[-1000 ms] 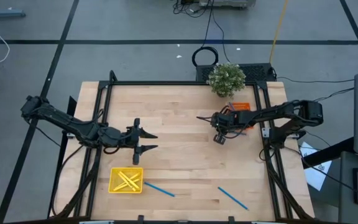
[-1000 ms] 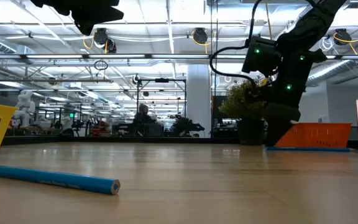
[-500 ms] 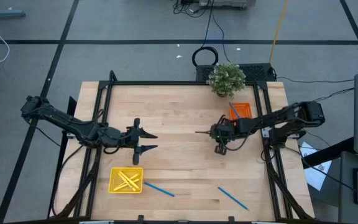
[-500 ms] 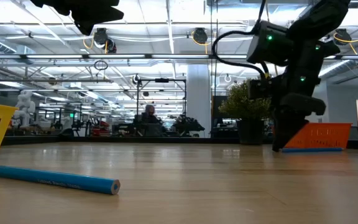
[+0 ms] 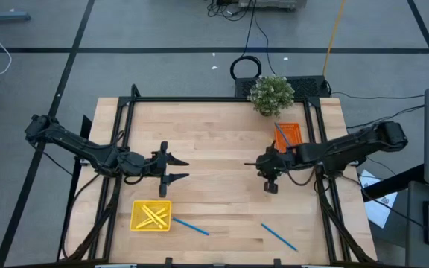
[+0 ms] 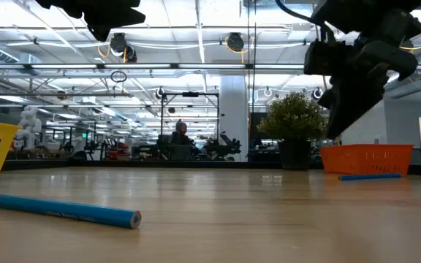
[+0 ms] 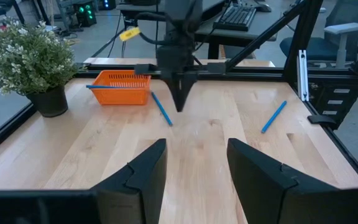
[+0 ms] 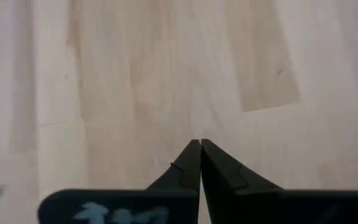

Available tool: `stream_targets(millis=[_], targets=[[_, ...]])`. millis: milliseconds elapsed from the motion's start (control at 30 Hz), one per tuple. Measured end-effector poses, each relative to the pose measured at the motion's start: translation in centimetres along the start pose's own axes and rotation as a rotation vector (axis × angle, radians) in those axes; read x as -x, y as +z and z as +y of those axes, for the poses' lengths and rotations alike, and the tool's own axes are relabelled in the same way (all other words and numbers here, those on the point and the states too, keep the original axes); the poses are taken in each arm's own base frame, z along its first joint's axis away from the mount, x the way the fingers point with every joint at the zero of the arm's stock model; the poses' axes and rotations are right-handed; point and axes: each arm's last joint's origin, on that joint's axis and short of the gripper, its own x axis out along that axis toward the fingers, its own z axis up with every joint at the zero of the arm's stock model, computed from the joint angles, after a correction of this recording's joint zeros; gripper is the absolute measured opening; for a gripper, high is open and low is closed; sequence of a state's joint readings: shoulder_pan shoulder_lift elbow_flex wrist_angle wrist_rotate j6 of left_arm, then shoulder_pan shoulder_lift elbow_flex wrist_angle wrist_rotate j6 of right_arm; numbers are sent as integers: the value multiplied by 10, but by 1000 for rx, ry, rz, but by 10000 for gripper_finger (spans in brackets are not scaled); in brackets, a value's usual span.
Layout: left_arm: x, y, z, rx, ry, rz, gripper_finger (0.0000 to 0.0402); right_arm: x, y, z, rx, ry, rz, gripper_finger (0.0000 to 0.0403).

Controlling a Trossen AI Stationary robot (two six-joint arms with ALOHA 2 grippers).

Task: Sort pens & pencils
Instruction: Put the top right blue pencil into the orange bin

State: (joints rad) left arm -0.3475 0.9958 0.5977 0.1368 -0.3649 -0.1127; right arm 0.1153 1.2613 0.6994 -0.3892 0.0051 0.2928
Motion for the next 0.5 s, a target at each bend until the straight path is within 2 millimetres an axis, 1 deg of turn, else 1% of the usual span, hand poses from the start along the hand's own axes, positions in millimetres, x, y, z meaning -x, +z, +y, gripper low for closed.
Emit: stream_targets(millis=[100,267,400,500], targets=[[0,0,0,0,0,0,175,0,-8,3,9,-5,78,33],[0,0,0,-1,4,1,175,-11,-20,1,92,-66,215,122],[0,-1,0,-2,4,5,175,-19,-16,0,261,-49,200,186],[0,-1,0,-2,4,6,175,-23,-8,-2,318,-66,133,210]])
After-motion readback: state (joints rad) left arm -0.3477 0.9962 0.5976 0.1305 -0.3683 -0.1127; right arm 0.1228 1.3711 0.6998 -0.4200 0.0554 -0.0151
